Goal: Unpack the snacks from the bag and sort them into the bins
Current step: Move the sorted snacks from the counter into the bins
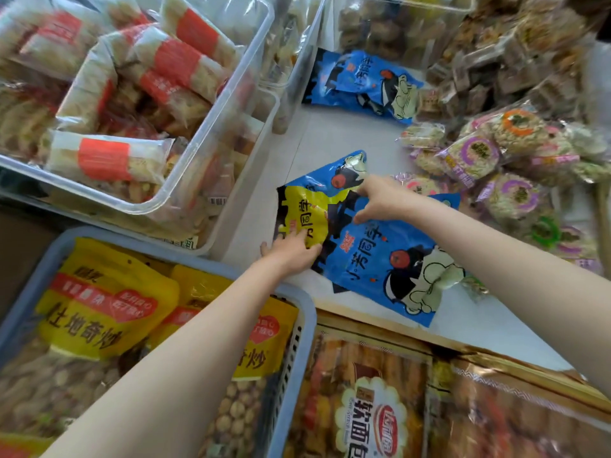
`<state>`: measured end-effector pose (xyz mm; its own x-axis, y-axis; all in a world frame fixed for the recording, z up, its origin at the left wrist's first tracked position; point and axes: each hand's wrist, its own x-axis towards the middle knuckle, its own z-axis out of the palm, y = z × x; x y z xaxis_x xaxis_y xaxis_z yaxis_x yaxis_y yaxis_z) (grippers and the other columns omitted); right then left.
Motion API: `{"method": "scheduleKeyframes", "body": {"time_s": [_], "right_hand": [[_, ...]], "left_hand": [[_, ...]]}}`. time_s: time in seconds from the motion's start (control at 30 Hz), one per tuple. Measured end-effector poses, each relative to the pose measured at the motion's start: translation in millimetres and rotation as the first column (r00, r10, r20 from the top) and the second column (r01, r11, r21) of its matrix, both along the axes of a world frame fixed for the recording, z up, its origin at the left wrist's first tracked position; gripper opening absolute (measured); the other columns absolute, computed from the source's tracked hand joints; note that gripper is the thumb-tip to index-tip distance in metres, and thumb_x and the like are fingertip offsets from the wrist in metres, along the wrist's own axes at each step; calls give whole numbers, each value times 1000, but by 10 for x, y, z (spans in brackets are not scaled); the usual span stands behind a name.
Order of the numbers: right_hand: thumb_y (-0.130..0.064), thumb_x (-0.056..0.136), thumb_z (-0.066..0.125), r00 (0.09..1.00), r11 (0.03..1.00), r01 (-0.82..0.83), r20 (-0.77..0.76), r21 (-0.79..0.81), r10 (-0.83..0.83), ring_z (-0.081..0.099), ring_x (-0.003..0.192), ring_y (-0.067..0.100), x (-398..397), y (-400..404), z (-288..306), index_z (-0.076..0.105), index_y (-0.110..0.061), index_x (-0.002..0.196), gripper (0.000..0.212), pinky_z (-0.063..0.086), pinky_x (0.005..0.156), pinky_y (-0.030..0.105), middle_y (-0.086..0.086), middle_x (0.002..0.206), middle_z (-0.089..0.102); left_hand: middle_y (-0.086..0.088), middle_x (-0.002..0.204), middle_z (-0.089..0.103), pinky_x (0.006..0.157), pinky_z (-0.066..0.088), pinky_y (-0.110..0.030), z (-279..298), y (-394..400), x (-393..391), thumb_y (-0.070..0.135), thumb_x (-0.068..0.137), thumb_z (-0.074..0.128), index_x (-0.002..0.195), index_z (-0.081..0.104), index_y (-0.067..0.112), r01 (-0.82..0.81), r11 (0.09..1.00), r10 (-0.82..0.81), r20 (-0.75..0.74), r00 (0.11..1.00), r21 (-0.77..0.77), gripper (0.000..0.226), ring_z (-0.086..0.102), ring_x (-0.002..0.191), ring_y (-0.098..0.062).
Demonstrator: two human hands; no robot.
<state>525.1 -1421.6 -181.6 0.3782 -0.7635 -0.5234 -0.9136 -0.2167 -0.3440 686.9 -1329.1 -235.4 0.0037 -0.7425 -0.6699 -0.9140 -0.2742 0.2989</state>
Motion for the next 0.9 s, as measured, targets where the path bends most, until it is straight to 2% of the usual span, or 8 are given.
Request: {"method": "scheduleKeyframes", "body": {"time_s": [0.07, 0.13, 0.17, 0.27, 0.37, 0.47, 0.7, 0.9], "right_hand": [[-22, 80, 72, 998, 998, -52, 39, -25, 53, 54, 95, 27, -39, 34, -24, 60, -8, 83, 19, 45, 71, 31, 10, 99, 61], [-23, 82, 70, 996, 995, -93, 10, -24, 94, 48, 119, 29, -88, 34, -76, 58, 1, 118, 44, 41, 98, 38, 13, 131, 51], [-22, 83, 69, 996, 996, -92, -13, -20, 92, 46, 122, 29, -98, 36, -93, 54, 2, 123, 50, 39, 102, 41, 14, 135, 48], [-21, 82, 70, 995, 994, -93, -38, -55, 91, 52, 112, 30, -82, 22, -180, 56, 3, 116, 44, 45, 95, 45, 15, 125, 53], [-19, 83, 67, 986, 990, -125, -119, -63, 116, 57, 93, 29, -31, 21, -202, 55, 0, 93, 25, 51, 78, 39, 14, 104, 58], [-11, 87, 60, 974, 988, -122, -205, -97, 100, 49, 75, 25, -33, 28, -202, 37, -10, 67, 30, 36, 52, 30, 7, 77, 46], [-8, 87, 59, 968, 988, -116, -235, -104, 89, 45, 68, 22, -144, 16, -302, 34, -10, 66, 32, 29, 46, 27, 6, 72, 42], [-9, 86, 60, 971, 992, -108, -223, -70, 90, 44, 67, 21, -170, -62, -366, 35, -11, 67, 31, 29, 47, 27, 5, 72, 42]], "left_hand": [[2, 159, 10, 113, 3, -55, 18, 28, -66, 41, 99, 33, 148, 25, 28, 17, 997, -20, -41, 999, -80, 51, 1, 145, -30], [2, 158, 11, 114, 4, -55, 0, 22, -67, 31, 97, 40, 147, 26, 28, -90, 981, 80, -68, 994, -170, 51, -2, 144, -35], [-3, 158, 10, 114, 7, -54, -2, -1, -52, 24, 96, 43, 147, 25, 26, -198, 961, 183, -93, 979, -191, 54, 1, 143, -38], [-19, 148, 24, 111, 28, -49, -32, -123, 1, 14, 91, 45, 142, 32, 16, -558, 825, 522, -257, 813, -90, 53, 29, 134, -42], [-15, 133, 45, 103, 41, -48, -44, -251, -56, 16, 89, 48, 135, 40, 14, -641, 767, 585, -407, 702, -3, 47, 47, 122, -34], [-15, 139, 42, 104, 39, -50, -112, -427, -137, 12, 84, 44, 137, 37, 14, -679, 731, 635, -425, 645, 61, 54, 44, 125, -33], [-12, 157, -13, 115, -2, -48, -144, -563, -246, 22, 99, 32, 151, 11, 24, -400, 911, 388, -120, 914, -100, 56, -14, 144, -29], [-15, 158, -7, 114, 10, -49, -310, -824, 45, 37, 96, 48, 151, 1, 27, -179, 963, 189, 32, 981, -200, 73, -5, 145, -31]]}}
